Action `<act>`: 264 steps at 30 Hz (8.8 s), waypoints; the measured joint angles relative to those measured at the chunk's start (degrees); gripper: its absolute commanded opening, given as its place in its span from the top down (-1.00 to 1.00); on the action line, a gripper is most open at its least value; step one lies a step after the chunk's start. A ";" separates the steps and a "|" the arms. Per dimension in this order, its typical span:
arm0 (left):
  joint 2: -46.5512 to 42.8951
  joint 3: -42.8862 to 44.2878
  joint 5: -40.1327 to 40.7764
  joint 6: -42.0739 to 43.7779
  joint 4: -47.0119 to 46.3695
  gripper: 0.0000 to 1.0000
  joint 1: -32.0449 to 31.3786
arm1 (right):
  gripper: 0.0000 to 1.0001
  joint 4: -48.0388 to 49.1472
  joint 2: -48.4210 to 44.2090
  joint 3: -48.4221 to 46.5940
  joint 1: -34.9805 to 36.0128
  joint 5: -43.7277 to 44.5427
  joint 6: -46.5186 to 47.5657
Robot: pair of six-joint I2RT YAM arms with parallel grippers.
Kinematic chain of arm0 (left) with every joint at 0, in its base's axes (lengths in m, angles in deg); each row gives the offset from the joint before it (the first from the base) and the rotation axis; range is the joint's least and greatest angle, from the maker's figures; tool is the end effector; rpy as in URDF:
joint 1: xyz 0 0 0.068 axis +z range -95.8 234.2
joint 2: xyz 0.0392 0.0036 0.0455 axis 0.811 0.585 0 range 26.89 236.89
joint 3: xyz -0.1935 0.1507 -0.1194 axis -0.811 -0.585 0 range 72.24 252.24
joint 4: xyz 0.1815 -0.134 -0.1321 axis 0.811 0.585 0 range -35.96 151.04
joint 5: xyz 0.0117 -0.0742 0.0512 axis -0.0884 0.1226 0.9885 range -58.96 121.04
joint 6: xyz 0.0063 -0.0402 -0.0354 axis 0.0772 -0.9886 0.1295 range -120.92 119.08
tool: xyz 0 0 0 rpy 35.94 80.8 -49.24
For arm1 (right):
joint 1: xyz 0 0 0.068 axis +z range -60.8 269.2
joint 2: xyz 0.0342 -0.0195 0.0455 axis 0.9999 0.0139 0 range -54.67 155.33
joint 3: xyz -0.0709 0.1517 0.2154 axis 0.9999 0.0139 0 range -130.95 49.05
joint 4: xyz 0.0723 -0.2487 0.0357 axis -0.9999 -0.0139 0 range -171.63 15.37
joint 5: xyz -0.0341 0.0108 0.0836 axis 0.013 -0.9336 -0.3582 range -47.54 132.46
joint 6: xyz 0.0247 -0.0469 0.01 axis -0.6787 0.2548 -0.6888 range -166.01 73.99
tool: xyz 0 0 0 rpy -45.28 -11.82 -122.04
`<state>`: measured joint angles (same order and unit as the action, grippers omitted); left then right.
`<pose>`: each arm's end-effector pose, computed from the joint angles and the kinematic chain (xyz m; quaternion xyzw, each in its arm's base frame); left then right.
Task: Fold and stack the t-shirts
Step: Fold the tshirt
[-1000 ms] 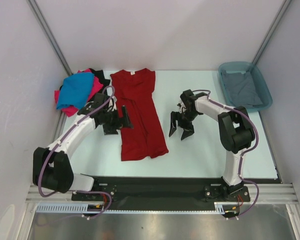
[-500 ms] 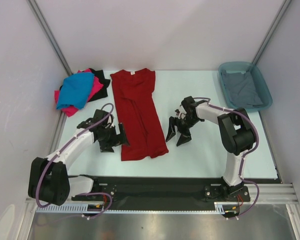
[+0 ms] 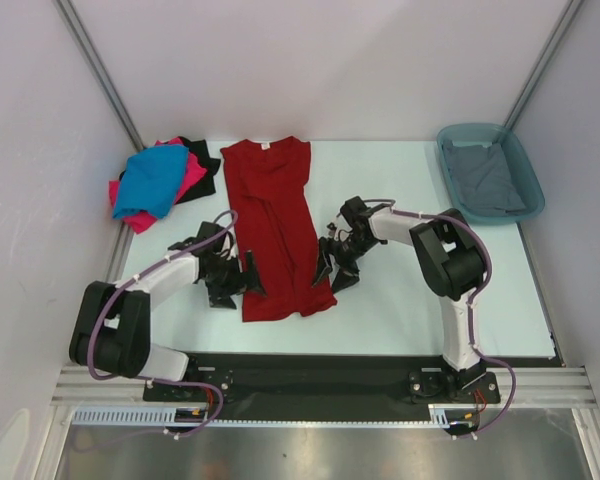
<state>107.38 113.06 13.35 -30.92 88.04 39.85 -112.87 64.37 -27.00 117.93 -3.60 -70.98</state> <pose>0.2236 -0.0684 0.1601 -0.1115 0.9719 -0.1940 0.0725 0.3237 0.2067 0.1236 0.0600 -0.9161 -0.3799 0.1133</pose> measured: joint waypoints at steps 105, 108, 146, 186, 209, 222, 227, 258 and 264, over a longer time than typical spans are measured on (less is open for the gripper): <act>-11.13 -1.33 -9.40 8.96 18.88 -0.23 -5.51 | 0.35 -12.22 -23.91 17.68 8.87 22.71 -4.48; -10.78 -1.07 -9.22 9.11 18.88 -0.23 -5.51 | 0.30 -11.32 -19.96 14.82 7.82 23.65 -3.32; -11.04 -0.96 -8.79 9.09 19.02 -0.24 -5.51 | 0.35 -10.27 -18.62 14.10 5.90 19.76 -1.88; -10.99 -0.96 -8.41 9.11 19.02 -0.24 -5.51 | 0.37 -8.28 -27.65 26.95 9.46 17.38 -5.77; 2.86 8.17 -6.84 7.63 12.02 -0.23 -9.16 | 0.25 -16.61 -16.94 -2.95 9.29 35.12 0.81; -2.97 1.05 2.01 5.90 12.31 -0.34 -10.93 | 0.23 -16.83 -18.23 -2.82 9.29 34.64 1.16; -1.70 -1.42 0.35 4.94 9.92 -0.29 -13.20 | 0.24 -16.83 -18.32 -2.60 9.25 34.62 1.11; 0.79 -0.94 0.50 2.67 11.39 0.99 -19.28 | 0.25 -16.72 -18.73 2.43 9.38 29.83 0.63; 0.28 -0.94 2.12 2.67 12.74 0.96 -19.28 | 0.25 -16.83 -17.09 1.07 9.88 28.98 1.03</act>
<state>107.67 112.12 15.47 -28.26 100.78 20.57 -129.70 47.28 -25.93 127.81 25.38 -69.96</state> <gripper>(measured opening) 0.022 0.373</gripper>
